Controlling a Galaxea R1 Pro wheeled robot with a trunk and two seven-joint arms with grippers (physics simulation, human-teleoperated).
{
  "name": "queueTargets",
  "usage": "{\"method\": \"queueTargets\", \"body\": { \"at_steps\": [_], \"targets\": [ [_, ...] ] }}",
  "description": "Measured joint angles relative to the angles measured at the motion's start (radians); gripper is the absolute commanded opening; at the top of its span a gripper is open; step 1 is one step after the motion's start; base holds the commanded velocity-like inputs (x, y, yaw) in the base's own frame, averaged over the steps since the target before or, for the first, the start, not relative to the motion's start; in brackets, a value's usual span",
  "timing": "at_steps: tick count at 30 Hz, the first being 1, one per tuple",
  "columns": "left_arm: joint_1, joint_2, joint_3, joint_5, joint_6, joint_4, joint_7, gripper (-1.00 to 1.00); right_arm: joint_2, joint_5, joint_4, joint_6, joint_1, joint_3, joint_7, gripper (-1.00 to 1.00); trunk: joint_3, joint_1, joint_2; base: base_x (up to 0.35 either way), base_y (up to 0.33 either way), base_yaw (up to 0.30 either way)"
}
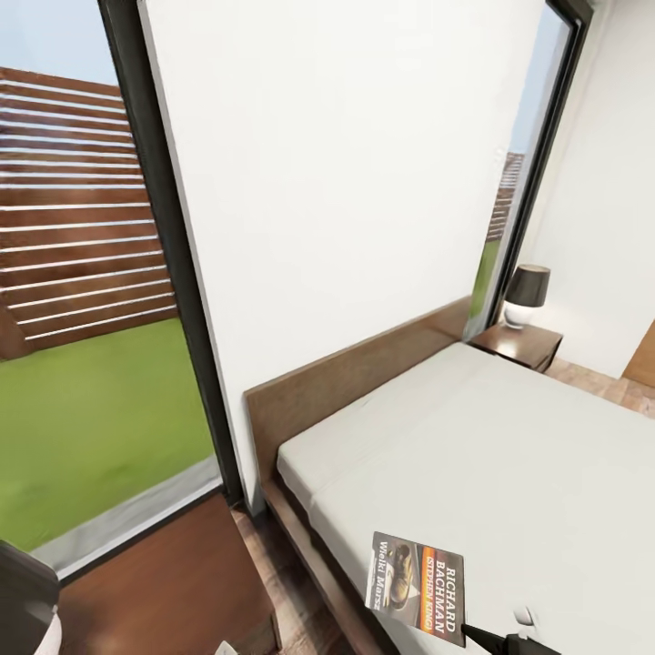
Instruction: In the bedroom, move the book from the bed onto either nightstand, and place the two sandals side by side next to the bed.
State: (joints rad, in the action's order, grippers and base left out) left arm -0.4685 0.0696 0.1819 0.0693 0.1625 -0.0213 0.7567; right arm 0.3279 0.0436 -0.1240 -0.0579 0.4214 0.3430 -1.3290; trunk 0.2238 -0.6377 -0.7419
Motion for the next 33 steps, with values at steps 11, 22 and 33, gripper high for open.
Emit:
{"method": "queueTargets", "body": {
  "at_steps": [11, 22, 33],
  "targets": [
    [0.0, -0.001, 0.0, 0.0, 0.0, 0.0, 0.0, 1.0, 0.0, 0.0, 0.0, 0.0, 0.0, 0.0, 0.0, -1.0, 0.0, 0.0, 0.0, 0.0, 0.0, 0.232],
    [0.0, -0.001, 0.0, 0.0, 0.0, 0.001, 0.0, 1.0, 0.0, 0.0, 0.0, 0.0, 0.0, 0.0, -0.001, -1.0, 0.0, 0.0, 0.0, 0.0, 0.0, 0.232],
    [0.0, -0.001, 0.0, 0.0, 0.0, 0.001, 0.0, 1.0, 0.0, 0.0, 0.0, 0.0, 0.0, 0.0, 0.0, -1.0, 0.0, 0.0, 0.0, 0.0, 0.0, 0.232]
  ]
}}
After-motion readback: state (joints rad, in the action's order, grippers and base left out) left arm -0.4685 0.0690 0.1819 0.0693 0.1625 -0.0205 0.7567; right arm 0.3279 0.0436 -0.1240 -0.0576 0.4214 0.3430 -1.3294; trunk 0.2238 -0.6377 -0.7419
